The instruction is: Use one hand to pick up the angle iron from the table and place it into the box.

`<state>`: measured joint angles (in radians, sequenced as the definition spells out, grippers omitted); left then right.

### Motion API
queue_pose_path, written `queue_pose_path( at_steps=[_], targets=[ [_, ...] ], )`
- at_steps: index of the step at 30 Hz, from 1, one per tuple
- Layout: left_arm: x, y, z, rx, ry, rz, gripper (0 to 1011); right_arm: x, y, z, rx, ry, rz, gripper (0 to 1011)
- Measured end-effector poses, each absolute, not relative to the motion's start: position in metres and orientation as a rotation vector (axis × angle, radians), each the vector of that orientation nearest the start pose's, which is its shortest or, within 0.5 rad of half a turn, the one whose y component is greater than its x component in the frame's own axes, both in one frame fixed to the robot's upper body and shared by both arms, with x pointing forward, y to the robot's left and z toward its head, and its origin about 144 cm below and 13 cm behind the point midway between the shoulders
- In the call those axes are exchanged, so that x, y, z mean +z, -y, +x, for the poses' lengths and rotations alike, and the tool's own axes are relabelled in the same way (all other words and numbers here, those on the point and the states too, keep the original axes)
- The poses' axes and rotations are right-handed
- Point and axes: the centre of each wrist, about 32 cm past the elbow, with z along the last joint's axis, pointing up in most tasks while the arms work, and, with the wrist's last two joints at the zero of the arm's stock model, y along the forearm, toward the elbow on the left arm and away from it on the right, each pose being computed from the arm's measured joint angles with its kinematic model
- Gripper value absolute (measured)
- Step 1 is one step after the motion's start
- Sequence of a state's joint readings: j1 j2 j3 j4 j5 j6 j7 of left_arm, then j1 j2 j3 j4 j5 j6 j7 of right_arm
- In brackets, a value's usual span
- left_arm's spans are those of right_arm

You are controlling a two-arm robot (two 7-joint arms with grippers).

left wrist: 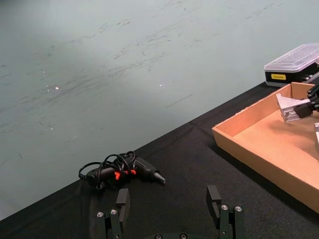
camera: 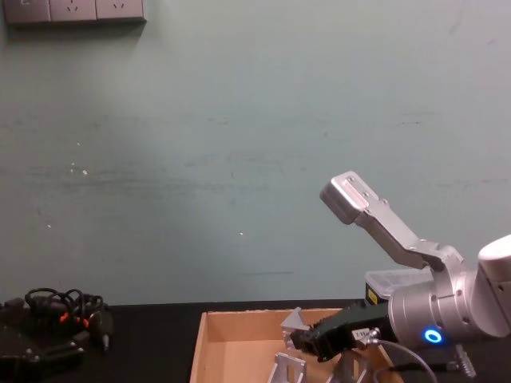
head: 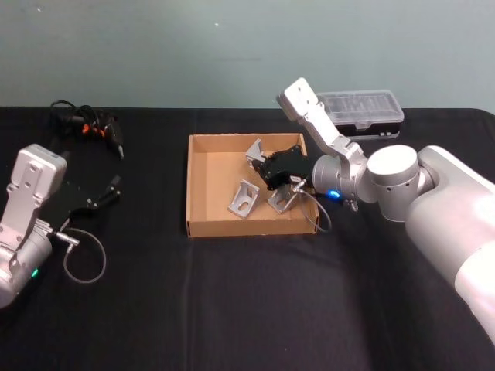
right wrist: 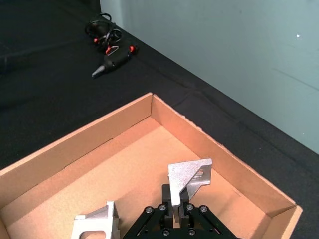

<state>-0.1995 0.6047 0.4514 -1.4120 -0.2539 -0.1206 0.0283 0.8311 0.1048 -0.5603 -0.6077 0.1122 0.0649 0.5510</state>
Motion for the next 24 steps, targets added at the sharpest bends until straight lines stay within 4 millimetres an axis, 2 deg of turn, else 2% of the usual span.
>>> queue_pose_path(
  at_steps=[5, 8, 13, 14, 17, 19, 24],
  targets=[
    [1.14, -0.31, 0.489, 1.248, 0.285, 0.304, 1011, 1.172, 0.187, 0.652, -0.754, -0.018, -0.482, 60],
    [1.14, -0.31, 0.489, 1.248, 0.285, 0.304, 1011, 1.172, 0.187, 0.652, -0.754, -0.018, -0.483, 97],
    [1.14, -0.31, 0.489, 1.248, 0.285, 0.304, 1011, 1.172, 0.187, 0.651, -0.756, -0.015, -0.476, 272],
    [1.14, -0.31, 0.489, 1.248, 0.285, 0.304, 1011, 1.172, 0.187, 0.651, -0.756, -0.013, -0.473, 282],
    [1.14, -0.31, 0.489, 1.248, 0.285, 0.304, 1011, 1.176, 0.188, 0.648, -0.758, -0.003, -0.459, 410],
    [1.14, -0.31, 0.489, 1.248, 0.285, 0.304, 1011, 1.18, 0.189, 0.646, -0.764, 0.007, -0.448, 425],
    [1.14, -0.31, 0.489, 1.248, 0.285, 0.304, 1011, 1.192, 0.192, 0.632, -0.789, 0.045, -0.392, 628]
  ],
)
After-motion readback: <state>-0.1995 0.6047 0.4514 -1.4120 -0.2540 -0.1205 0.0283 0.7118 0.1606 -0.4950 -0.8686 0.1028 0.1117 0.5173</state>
